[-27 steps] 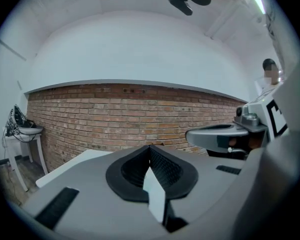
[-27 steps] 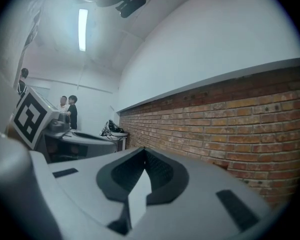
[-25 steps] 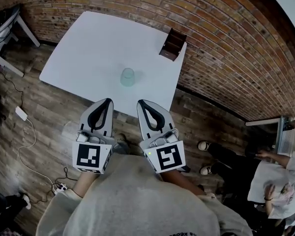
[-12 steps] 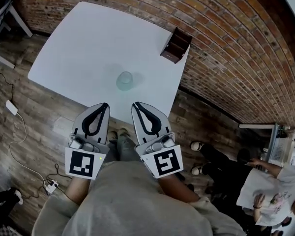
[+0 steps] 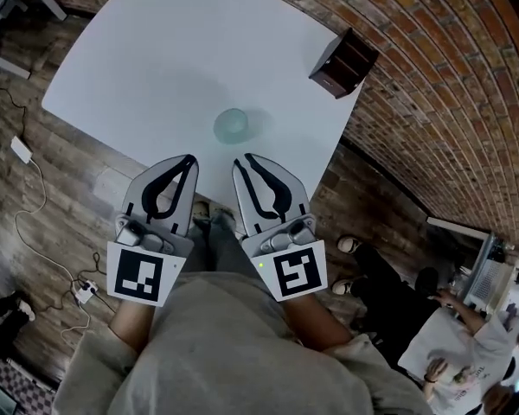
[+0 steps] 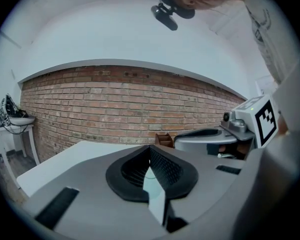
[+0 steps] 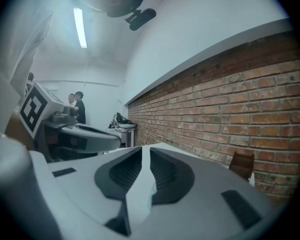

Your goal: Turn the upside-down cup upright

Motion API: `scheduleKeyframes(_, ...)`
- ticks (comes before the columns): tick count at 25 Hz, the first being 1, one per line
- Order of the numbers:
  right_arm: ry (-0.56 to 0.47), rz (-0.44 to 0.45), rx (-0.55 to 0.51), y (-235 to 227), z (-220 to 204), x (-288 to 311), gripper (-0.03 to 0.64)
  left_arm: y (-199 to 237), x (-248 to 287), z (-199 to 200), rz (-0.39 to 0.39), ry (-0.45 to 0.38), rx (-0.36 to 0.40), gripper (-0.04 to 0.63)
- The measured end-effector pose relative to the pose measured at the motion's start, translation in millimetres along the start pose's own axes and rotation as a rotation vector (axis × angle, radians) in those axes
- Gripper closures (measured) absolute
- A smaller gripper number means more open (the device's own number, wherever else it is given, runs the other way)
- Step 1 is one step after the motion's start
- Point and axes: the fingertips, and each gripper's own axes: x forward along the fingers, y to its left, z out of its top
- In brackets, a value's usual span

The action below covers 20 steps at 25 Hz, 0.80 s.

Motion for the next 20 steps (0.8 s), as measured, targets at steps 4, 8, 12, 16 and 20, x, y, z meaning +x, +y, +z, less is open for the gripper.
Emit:
scheduleKeyframes(4,0.009,0.012,0.002,-6.1,-13.0,13.3,0.558,2.4,8.6,-8.2,0.004,0.022,0.003,0.586)
scheduleKeyframes(8,0.032,0.022,0.000,-12.1,-27.1,25.9,0.531,5.4,17.2,-13.6,0.007,0.043,0.007,0.586)
scheduleKeyframes(12,0.054,0.032,-0.007,-14.9,-40.6,37.1,0.499,7.3,23.6,-15.4,0.001,0.050,0.002,0.586)
scheduleKeyframes(16,0.095,0.038,-0.015,-15.1,-54.6,45.6,0.471,10.3,26.6,-18.6,0.000,0.063,-0.001,0.586)
scheduleKeyframes(20,0.120,0.034,-0.017,-17.1,-65.7,52.7,0.442,12.8,29.4,-22.0,-0.005,0.073,-0.001,0.586)
